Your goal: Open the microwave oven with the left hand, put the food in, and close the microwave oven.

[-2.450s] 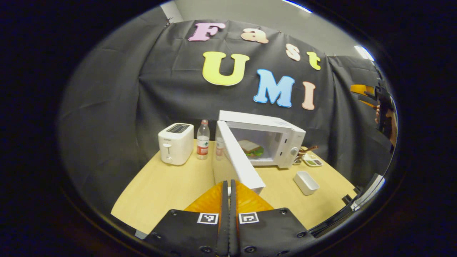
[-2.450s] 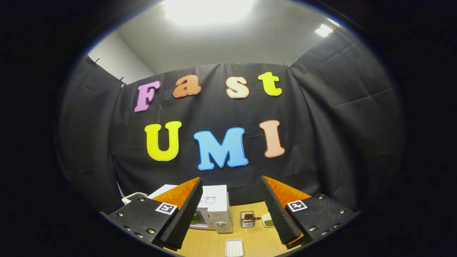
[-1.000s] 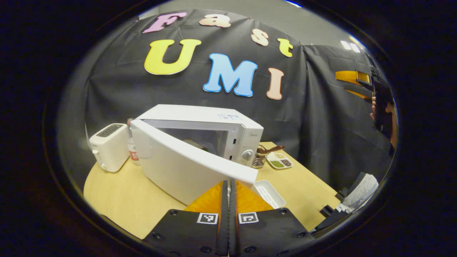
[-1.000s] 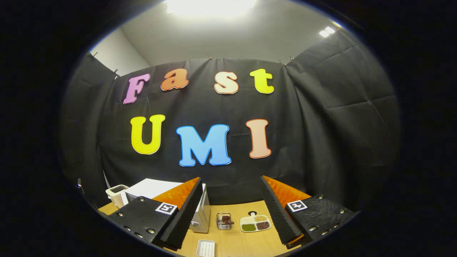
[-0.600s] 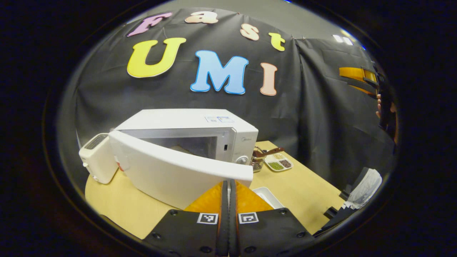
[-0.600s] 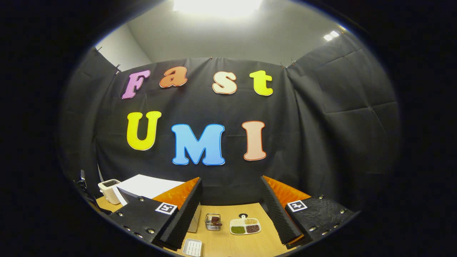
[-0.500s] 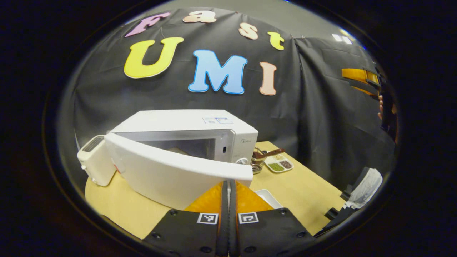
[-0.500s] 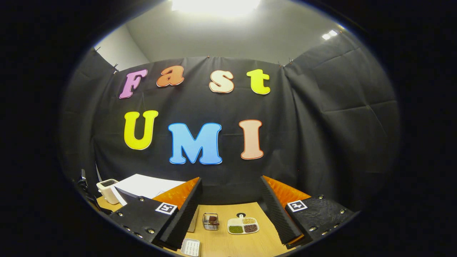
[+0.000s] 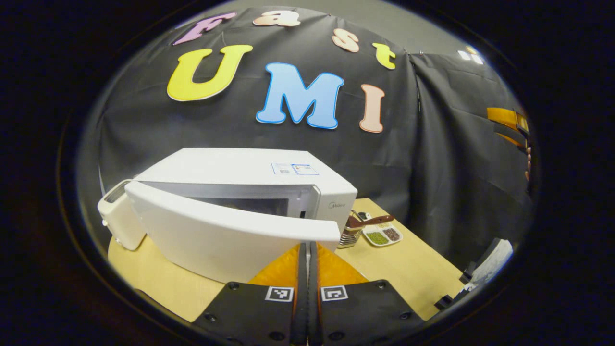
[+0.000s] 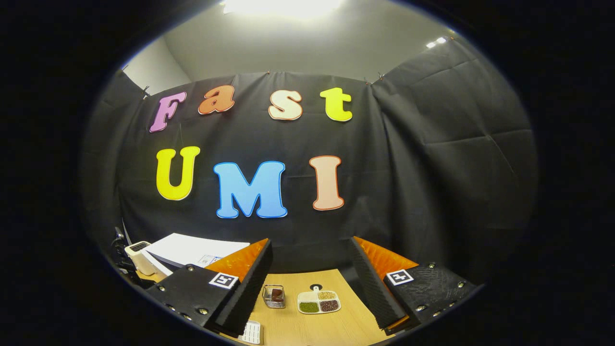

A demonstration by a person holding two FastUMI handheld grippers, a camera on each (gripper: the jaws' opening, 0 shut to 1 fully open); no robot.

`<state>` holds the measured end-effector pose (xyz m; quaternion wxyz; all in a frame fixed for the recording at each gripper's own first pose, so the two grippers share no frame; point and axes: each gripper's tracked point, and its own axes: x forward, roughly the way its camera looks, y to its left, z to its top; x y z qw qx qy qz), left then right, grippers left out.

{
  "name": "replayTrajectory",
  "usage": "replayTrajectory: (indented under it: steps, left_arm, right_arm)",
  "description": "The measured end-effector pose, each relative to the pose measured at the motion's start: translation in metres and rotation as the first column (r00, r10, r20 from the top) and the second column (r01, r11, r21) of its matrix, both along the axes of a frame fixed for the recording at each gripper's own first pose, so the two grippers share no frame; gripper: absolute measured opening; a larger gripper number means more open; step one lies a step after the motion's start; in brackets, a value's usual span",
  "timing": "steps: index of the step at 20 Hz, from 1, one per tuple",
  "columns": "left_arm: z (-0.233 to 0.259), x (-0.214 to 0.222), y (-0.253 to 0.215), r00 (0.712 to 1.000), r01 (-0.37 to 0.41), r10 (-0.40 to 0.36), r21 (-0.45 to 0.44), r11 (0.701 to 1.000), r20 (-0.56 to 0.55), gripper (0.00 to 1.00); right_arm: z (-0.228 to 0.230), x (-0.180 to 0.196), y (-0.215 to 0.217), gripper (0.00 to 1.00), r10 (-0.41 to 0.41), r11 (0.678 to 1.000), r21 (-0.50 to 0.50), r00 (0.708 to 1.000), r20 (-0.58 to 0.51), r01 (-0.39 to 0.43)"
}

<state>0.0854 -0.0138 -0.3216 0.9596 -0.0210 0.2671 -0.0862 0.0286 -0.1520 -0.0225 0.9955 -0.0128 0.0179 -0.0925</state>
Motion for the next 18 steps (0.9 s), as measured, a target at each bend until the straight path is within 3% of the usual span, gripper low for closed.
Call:
replayTrajectory:
  steps: [18]
  left_arm:
    - [-0.015, 0.066, -0.002, 0.999, -0.045, 0.045, 0.002, 0.999, -0.031, 0.06]
  right_arm:
    - [-0.007, 0.005, -0.006, 0.96, -0.008, 1.0, -0.003, 1.0, -0.02, 0.008]
